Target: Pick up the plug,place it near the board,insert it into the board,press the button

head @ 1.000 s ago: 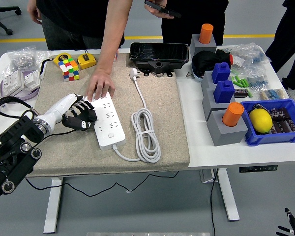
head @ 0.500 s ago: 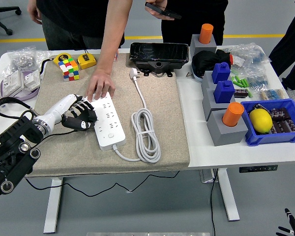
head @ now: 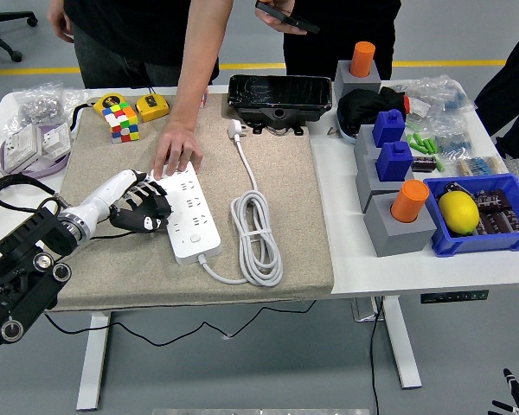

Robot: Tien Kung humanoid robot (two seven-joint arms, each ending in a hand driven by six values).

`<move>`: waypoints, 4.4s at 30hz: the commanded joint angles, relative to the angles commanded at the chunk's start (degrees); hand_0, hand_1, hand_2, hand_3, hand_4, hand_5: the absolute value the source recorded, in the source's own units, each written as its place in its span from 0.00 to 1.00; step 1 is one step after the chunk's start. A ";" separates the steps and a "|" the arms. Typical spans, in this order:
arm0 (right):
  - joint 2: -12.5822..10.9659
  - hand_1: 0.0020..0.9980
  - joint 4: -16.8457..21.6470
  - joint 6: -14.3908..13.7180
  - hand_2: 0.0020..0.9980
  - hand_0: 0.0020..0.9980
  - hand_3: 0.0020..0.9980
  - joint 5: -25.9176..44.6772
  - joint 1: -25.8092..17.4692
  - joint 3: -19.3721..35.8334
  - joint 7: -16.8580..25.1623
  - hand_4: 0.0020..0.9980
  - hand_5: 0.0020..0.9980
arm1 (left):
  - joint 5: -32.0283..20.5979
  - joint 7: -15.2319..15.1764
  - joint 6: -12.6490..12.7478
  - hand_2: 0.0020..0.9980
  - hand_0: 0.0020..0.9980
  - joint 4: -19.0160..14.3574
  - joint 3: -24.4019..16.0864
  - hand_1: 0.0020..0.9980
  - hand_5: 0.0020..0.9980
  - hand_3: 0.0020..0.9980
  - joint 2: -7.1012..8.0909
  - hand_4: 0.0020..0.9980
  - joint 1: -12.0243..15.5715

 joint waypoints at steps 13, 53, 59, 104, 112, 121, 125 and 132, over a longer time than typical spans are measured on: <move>-0.12 0.58 0.00 -0.02 0.60 0.67 0.64 0.15 0.15 0.03 0.07 1.00 1.00 | -0.66 -0.19 0.24 0.66 0.48 0.32 0.15 0.67 0.04 0.63 0.25 1.00 -0.88; -0.48 0.58 0.00 0.20 0.60 0.67 0.64 0.72 0.46 -0.17 0.23 1.00 1.00 | -3.84 5.19 39.26 0.84 0.83 -29.26 -13.91 0.87 1.00 0.81 -4.53 1.00 16.25; -0.72 0.58 0.00 0.28 0.60 0.67 0.64 0.75 0.53 -0.36 0.18 1.00 1.00 | 4.48 17.46 37.98 0.84 0.85 -35.72 -12.90 0.87 1.00 0.81 -3.77 1.00 23.63; -1.34 0.58 0.00 0.36 0.60 0.67 0.64 0.35 0.84 0.08 0.41 1.00 1.00 | 3.97 24.32 20.64 0.82 0.92 -33.91 -0.05 0.86 1.00 0.81 -1.90 1.00 24.29; -1.37 0.58 0.00 0.37 0.60 0.67 0.64 0.32 0.98 0.16 0.46 1.00 1.00 | 3.98 24.57 20.28 0.82 0.92 -33.25 0.80 0.86 1.00 0.81 -2.06 1.00 22.93; -1.42 0.58 0.00 0.36 0.60 0.67 0.64 0.14 0.88 0.39 0.49 1.00 1.00 | 3.67 24.11 19.98 0.81 0.93 -30.79 1.56 0.86 1.00 0.81 -2.62 1.00 21.64; -1.40 0.58 0.00 0.39 0.60 0.67 0.64 0.07 0.84 0.48 0.49 1.00 1.00 | 3.61 23.94 19.87 0.81 0.93 -29.77 1.61 0.86 1.00 0.81 -2.72 1.00 21.08; -1.45 0.58 0.00 0.37 0.60 0.67 0.64 0.06 0.97 0.48 0.48 1.00 1.00 | 3.73 23.81 19.70 0.81 0.93 -28.87 1.71 0.86 1.00 0.81 -2.73 1.00 19.88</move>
